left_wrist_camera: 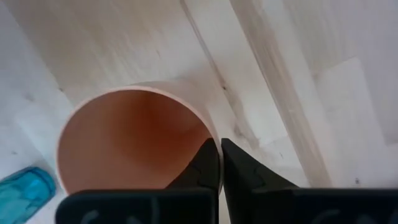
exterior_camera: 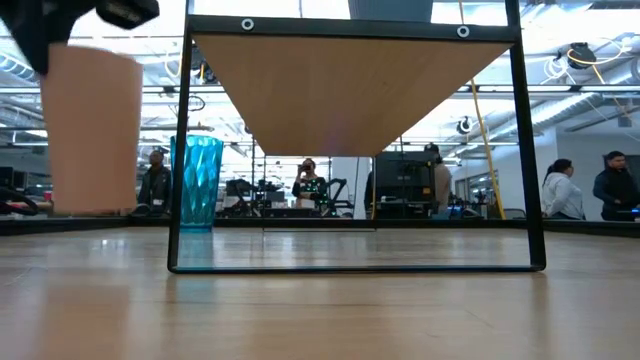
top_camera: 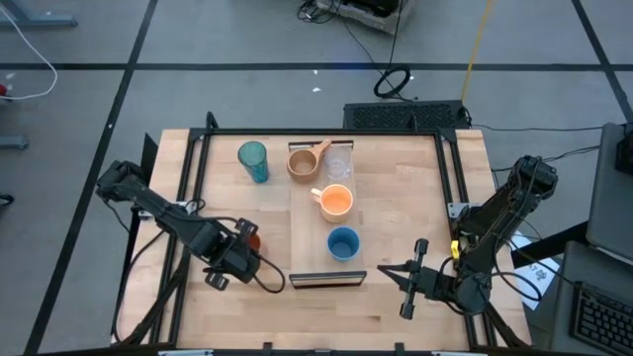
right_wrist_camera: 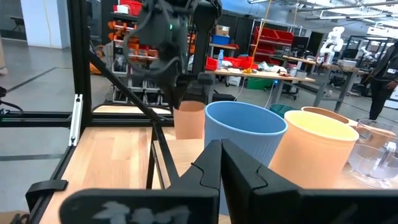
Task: Stack small to large cups/mugs on shelf
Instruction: Put the orange cup on the shelf
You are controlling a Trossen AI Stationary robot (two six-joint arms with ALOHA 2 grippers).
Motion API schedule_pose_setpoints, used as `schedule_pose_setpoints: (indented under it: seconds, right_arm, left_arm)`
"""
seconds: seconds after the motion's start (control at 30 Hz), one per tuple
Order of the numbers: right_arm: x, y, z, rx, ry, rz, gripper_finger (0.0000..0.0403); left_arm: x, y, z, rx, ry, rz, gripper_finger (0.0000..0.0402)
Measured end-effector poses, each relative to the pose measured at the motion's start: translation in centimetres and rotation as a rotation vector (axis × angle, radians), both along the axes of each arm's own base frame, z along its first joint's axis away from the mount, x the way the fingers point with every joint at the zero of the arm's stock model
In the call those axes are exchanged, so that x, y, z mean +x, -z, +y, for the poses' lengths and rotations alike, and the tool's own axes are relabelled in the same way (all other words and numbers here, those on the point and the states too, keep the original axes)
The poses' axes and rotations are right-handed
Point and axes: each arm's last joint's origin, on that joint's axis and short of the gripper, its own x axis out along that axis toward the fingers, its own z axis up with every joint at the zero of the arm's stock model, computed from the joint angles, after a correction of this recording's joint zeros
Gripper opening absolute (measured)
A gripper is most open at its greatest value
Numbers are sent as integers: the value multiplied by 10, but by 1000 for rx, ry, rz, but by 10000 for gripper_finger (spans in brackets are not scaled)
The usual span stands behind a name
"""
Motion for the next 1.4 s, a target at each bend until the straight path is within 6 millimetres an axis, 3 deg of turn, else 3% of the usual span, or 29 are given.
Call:
schedule_pose_setpoints:
  seconds: [0.3, 0.6, 1.4]
  right_arm:
    - [0, 0, 0, -9, 0, 5, 0]
    - [0, 1, 0, -17, 0, 9, 0]
    - [0, 3, 0, -27, 1, 23, 0]
  left_arm:
    - [-1, -59, 1, -22, 70, -56, 3]
    - [-7, -116, 18, -38, 101, -122, 2]
    - [-14, -195, 57, -86, 256, -438, 1]
